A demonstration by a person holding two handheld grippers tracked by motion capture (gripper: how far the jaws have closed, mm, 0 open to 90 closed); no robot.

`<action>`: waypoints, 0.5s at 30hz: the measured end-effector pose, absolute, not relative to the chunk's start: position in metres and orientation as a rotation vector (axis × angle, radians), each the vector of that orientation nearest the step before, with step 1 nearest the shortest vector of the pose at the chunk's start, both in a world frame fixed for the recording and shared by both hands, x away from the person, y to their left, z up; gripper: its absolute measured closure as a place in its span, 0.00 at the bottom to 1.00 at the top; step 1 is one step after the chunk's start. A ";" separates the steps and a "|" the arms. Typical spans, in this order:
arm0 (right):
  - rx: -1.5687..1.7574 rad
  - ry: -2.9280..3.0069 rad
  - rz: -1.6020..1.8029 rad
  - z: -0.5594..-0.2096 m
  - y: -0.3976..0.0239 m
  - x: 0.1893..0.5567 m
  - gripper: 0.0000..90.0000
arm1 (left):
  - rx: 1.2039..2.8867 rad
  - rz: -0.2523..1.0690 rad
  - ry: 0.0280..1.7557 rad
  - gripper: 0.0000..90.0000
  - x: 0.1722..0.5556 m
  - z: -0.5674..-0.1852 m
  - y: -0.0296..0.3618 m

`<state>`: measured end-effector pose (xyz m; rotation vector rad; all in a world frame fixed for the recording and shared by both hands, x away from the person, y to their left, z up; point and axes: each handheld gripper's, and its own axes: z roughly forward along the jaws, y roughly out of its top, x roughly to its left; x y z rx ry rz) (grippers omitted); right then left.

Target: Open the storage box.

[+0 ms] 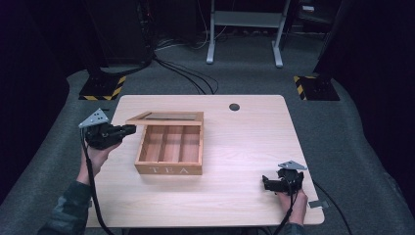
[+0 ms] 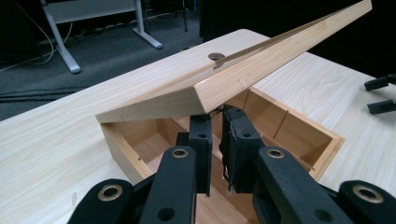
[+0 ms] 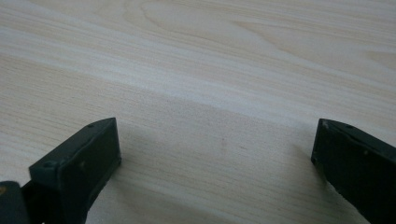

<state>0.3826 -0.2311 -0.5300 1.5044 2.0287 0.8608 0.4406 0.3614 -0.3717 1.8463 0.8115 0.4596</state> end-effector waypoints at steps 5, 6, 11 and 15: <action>1.504 2.028 0.861 -0.530 -0.231 0.383 0.01 | 1.853 0.440 0.815 0.91 0.450 -0.363 0.360; 1.505 2.029 0.861 -0.530 -0.231 0.383 0.01 | 1.857 0.439 0.815 0.91 0.452 -0.362 0.359; 1.504 2.029 0.861 -0.530 -0.231 0.383 0.01 | 1.874 0.442 0.815 0.91 0.458 -0.355 0.357; 1.504 2.029 0.861 -0.530 -0.231 0.383 0.01 | 1.878 0.441 0.815 0.91 0.461 -0.353 0.356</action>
